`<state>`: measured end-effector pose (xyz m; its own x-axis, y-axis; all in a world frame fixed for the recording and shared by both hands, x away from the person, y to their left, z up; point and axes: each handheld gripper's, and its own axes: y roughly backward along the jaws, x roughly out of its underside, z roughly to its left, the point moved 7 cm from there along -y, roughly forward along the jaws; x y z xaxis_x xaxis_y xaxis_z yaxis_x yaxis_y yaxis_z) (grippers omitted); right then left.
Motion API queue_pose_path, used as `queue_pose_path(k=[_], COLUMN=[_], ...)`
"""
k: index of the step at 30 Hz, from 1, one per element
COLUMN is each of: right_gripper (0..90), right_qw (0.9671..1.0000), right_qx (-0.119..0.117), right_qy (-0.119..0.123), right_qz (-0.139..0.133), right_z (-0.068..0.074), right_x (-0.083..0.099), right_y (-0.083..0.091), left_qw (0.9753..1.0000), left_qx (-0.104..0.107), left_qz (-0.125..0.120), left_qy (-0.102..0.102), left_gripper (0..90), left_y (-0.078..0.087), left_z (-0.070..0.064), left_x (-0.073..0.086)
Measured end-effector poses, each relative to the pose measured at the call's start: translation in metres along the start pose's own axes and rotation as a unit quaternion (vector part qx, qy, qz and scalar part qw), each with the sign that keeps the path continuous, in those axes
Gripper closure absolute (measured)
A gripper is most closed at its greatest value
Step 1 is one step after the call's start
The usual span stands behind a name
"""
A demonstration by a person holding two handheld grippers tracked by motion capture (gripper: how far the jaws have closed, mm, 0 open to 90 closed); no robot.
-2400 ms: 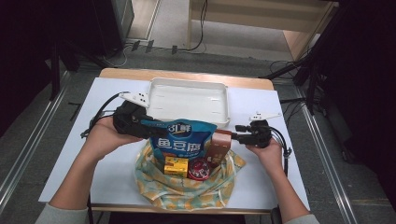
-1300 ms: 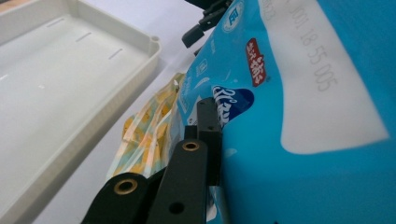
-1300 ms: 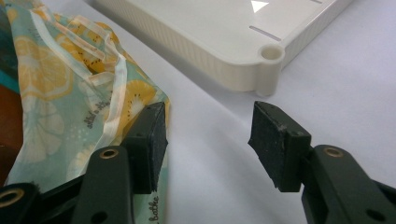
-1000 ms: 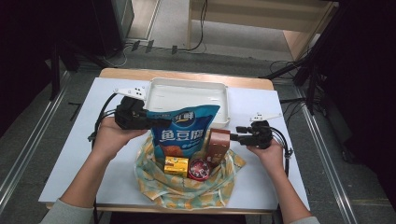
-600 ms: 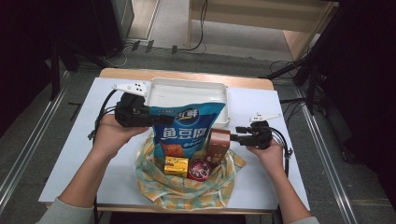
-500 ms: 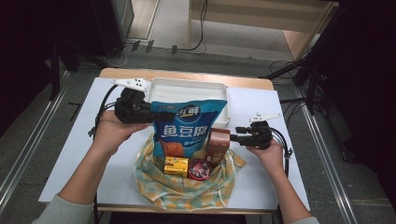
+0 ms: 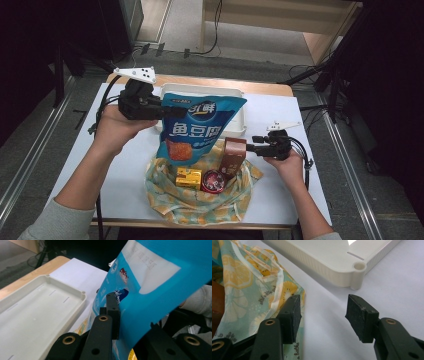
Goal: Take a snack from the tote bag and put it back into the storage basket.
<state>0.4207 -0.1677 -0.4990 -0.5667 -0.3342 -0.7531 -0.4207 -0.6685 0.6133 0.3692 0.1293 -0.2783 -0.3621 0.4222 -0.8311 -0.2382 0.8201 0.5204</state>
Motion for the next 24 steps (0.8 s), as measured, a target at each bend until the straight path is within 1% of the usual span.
queue_pose_path(k=[3, 5, 7, 8, 11, 12, 14, 17, 20, 22, 24], right_gripper=[46.8, 46.8, 46.9, 46.8, 46.8, 46.8, 46.8, 46.8, 46.8, 46.8, 46.8], right_qw=[1.0, 1.0, 1.0, 1.0, 1.0, 1.0, 1.0, 0.9999, 0.9999, 0.9998, 0.9998], right_qx=[0.002, 0.0, 0.001, 0.0, 0.0, 0.0, 0.0, -0.004, -0.006, -0.005, -0.006], right_qy=[0.002, -0.001, 0.003, 0.003, 0.005, 0.005, 0.006, 0.004, 0.009, 0.013, 0.012], right_qz=[-0.004, -0.007, -0.008, -0.007, -0.004, -0.004, -0.005, -0.01, -0.011, -0.012, -0.011], right_z=[0.0, 0.001, 0.001, 0.002, 0.002, 0.003, 0.003, 0.005, 0.006, 0.007, 0.007], right_x=[-0.001, -0.002, -0.002, -0.002, -0.001, -0.002, -0.002, -0.003, -0.005, -0.005, -0.005], right_y=[0.001, 0.002, 0.002, 0.002, 0.001, 0.001, 0.001, 0.001, 0.001, 0.0, 0.0], left_qw=[1.0, 0.9999, 0.9999, 0.9998, 0.9995, 0.9993, 0.999, 0.9985, 0.998, 0.9977, 0.9975], left_qx=[-0.003, -0.007, -0.011, -0.017, -0.025, -0.032, -0.039, -0.051, -0.059, -0.064, -0.065], left_qz=[-0.005, -0.008, -0.011, -0.011, -0.015, -0.016, -0.018, -0.017, -0.014, -0.013, -0.013], left_qy=[0.0, 0.003, 0.006, 0.007, 0.01, 0.008, 0.004, 0.011, 0.018, 0.021, 0.025], left_gripper=[88.7, 88.6, 88.6, 88.6, 88.7, 88.7, 88.8, 88.8, 88.8, 88.8, 88.8], left_y=[0.007, 0.012, 0.018, 0.021, 0.028, 0.031, 0.036, 0.042, 0.046, 0.048, 0.049], left_z=[0.001, 0.003, 0.007, 0.009, 0.013, 0.015, 0.017, 0.023, 0.028, 0.032, 0.036], left_x=[-0.004, -0.006, -0.007, -0.008, -0.009, -0.008, -0.007, -0.006, -0.006, -0.006, -0.007])
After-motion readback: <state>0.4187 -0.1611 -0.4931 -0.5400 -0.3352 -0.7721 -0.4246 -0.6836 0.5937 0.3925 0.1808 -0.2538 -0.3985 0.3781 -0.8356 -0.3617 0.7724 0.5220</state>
